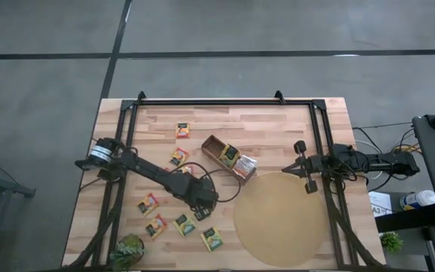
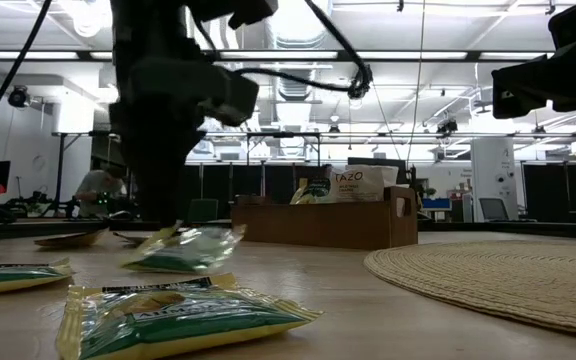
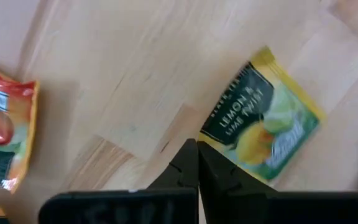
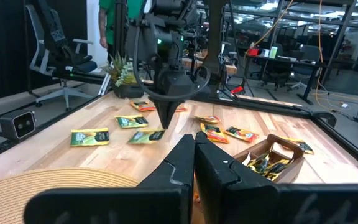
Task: Pick & Place Tea
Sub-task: Put the yellow tea bag into the middle section of the wooden organizer
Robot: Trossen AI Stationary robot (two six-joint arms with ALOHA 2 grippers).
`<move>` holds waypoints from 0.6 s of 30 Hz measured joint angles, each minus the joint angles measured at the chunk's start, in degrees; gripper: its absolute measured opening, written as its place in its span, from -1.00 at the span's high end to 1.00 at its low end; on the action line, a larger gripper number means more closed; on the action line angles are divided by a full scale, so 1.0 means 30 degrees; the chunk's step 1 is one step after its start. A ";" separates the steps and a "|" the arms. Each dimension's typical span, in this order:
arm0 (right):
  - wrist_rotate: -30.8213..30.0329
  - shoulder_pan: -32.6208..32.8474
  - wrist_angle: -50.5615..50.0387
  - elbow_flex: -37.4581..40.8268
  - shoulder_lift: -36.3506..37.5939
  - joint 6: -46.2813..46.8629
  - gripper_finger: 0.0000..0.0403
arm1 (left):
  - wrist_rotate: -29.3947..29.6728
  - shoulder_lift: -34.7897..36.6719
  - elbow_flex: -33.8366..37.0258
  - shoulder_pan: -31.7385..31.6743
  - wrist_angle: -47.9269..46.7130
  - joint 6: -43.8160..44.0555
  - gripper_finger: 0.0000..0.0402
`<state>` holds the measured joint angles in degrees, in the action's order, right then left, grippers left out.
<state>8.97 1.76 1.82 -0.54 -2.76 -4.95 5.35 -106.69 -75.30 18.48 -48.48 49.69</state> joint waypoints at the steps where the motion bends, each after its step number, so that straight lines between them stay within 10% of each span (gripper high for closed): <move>1: 0.0000 0.0000 0.0002 0.0000 0.0000 0.0000 0.96 | 0.0030 0.0036 -0.0155 -0.0010 -0.0296 -0.0099 1.00; 18: 0.0000 0.0000 0.0002 0.0000 -0.0007 0.0000 0.96 | 0.1271 0.0683 -0.2616 -0.1104 -0.2355 -0.3405 1.00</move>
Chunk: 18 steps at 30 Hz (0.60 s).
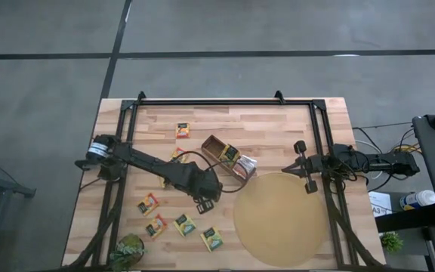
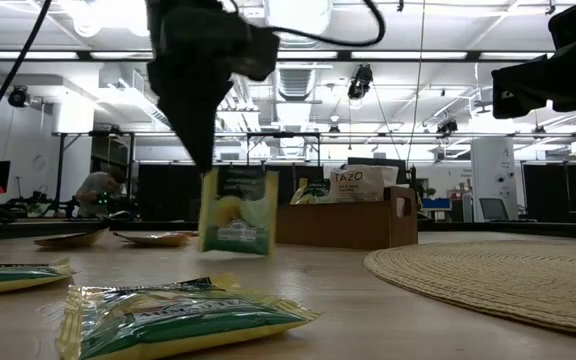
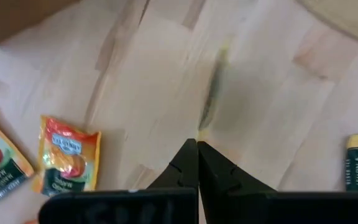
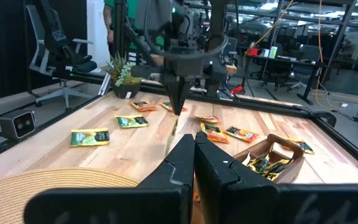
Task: Pick & Place Tea
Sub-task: Put the yellow tea bag into the middle section of the wooden organizer
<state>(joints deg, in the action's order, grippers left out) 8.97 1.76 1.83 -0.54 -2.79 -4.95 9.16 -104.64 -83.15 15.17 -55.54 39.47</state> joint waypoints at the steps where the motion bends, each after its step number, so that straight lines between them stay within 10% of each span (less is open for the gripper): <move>1: 0.0000 -0.0002 0.0000 0.0000 0.0000 0.0000 0.96 | 0.0050 0.0000 -0.0194 -0.0065 -0.0071 -0.0190 1.00; 18: 0.0000 0.0000 0.0000 0.0000 0.0000 0.0000 0.96 | 0.0778 0.0000 -0.1874 -0.0686 -0.1187 -0.1961 1.00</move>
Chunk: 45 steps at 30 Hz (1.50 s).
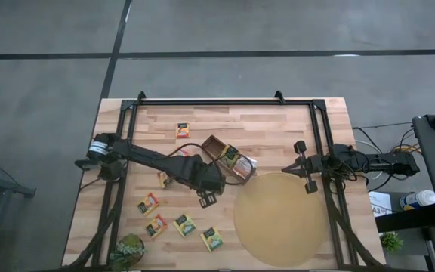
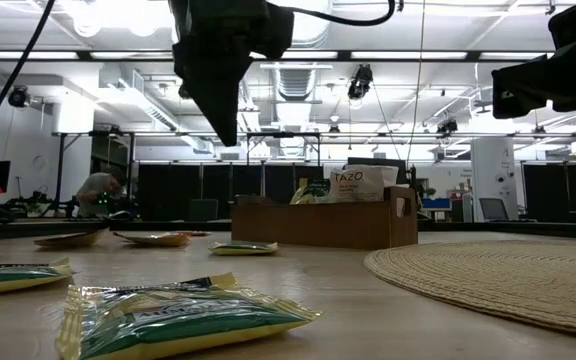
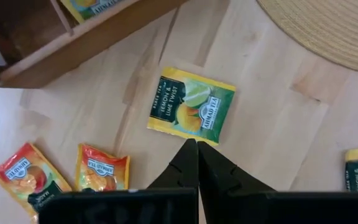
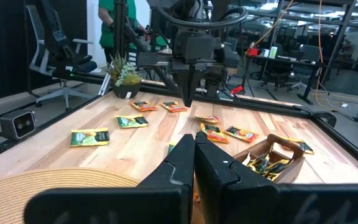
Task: Pick & Place Tea
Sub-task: Put the yellow tea bag into the middle section of the wooden organizer
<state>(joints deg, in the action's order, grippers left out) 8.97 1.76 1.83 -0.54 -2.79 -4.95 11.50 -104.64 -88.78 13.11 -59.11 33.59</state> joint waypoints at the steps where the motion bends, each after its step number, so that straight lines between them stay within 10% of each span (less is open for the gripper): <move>1: 0.0000 -0.0005 0.0000 -0.0002 0.0000 0.0000 0.96 | 0.0268 0.0000 0.0085 0.0006 0.0125 0.0193 1.00; 20: 0.0000 0.0000 0.0000 0.0000 0.0000 0.0002 0.96 | -0.0527 0.0000 0.0638 -0.1973 0.0736 -0.1544 -0.05; 45: 0.0000 -0.0007 0.0000 0.0000 0.0015 0.0000 0.96 | -0.3180 -0.1910 0.2854 -0.3083 0.3240 0.2004 -0.09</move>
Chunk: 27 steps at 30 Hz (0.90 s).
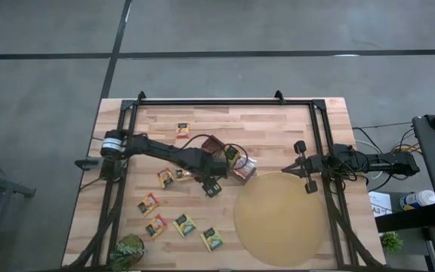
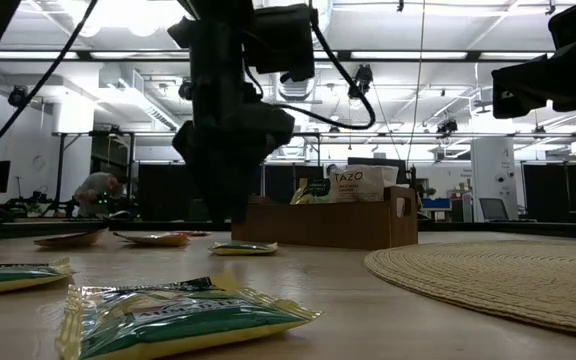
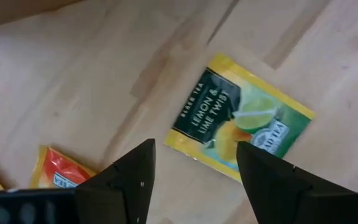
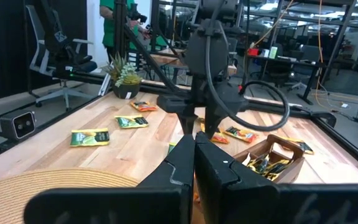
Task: Pick & Place Tea
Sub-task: Put the yellow tea bag into the middle section of the wooden organizer
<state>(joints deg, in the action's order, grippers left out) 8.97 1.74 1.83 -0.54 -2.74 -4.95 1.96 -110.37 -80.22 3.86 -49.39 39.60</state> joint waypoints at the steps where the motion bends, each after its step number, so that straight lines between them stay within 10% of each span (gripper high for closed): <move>1: 0.0000 0.0007 0.0000 0.0000 0.0000 0.0000 0.96 | 0.0007 -0.0088 -0.0032 -0.0010 0.0000 -0.0021 -0.09; 27: 0.0000 0.0001 0.0000 0.0000 0.0000 0.0000 0.96 | 0.0383 -0.0295 0.0310 0.0037 0.0933 -0.2230 -0.09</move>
<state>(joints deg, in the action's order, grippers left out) 8.97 1.74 1.83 -0.54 -2.74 -4.95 3.11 -111.26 -79.29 3.97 -46.59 32.91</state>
